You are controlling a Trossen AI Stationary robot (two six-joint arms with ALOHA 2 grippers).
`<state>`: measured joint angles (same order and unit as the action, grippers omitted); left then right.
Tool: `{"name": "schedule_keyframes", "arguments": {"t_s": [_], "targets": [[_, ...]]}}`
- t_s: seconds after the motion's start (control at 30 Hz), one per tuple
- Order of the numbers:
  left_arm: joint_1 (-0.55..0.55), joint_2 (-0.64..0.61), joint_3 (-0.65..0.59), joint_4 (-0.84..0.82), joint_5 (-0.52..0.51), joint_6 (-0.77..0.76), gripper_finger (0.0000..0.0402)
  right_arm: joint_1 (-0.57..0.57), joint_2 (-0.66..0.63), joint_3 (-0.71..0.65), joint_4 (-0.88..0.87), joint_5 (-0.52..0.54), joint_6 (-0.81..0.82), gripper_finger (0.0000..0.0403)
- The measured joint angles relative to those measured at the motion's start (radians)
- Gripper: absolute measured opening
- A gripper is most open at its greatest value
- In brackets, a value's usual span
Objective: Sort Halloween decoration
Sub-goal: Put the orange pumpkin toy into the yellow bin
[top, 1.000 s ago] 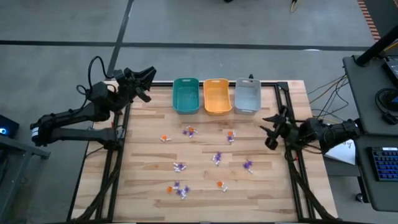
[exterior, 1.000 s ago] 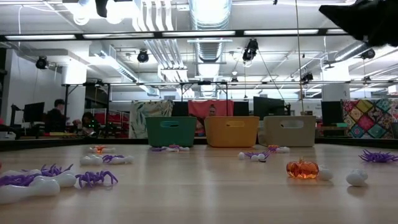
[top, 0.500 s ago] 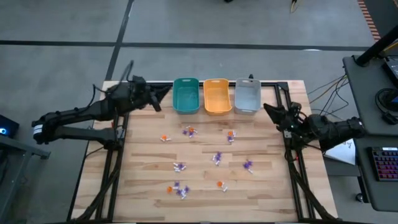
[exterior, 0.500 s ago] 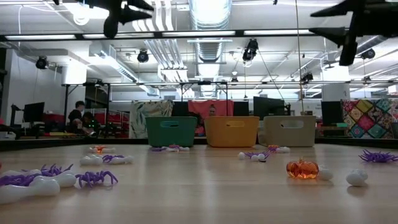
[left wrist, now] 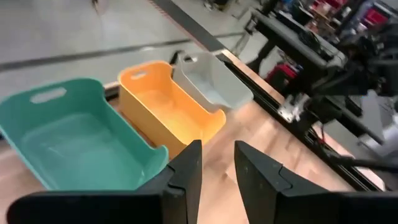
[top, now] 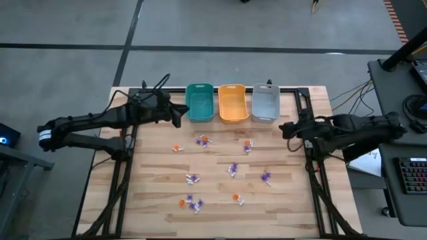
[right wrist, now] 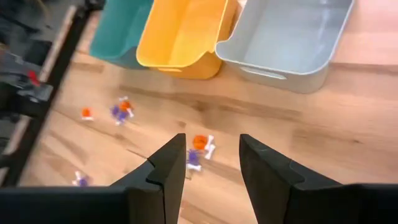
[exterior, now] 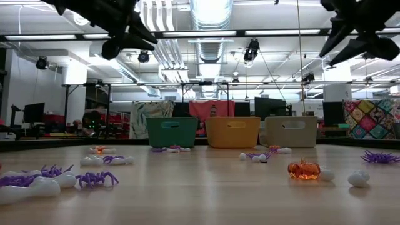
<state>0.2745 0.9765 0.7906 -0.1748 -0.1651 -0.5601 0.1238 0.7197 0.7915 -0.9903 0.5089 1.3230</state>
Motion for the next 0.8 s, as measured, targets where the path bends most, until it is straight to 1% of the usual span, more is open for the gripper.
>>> {"name": "schedule_keyframes", "arguments": {"t_s": [0.17,0.33,0.4,0.63,0.7,0.8], "targets": [[0.000,0.019,0.000,-0.006,0.049,0.000,0.0078,0.000,0.136,0.073,0.015,0.020,-0.060,0.0139],[-0.001,0.033,0.000,-0.005,0.074,-0.011,0.0078,0.000,0.266,0.154,0.011,0.012,-0.065,0.0139],[-0.003,0.037,0.000,-0.004,0.074,-0.014,0.0078,0.000,0.317,0.195,0.020,0.017,-0.097,0.0139],[-0.003,0.036,0.000,0.011,0.074,-0.028,0.0078,0.000,0.512,0.363,0.031,0.017,-0.438,0.0139],[-0.003,0.033,0.007,0.008,0.074,-0.024,0.0078,0.000,0.573,0.422,0.031,0.009,-0.539,0.0139],[-0.003,0.030,0.023,0.008,0.074,-0.011,0.0078,0.002,0.658,0.507,0.027,-0.021,-0.646,0.0139]]}}
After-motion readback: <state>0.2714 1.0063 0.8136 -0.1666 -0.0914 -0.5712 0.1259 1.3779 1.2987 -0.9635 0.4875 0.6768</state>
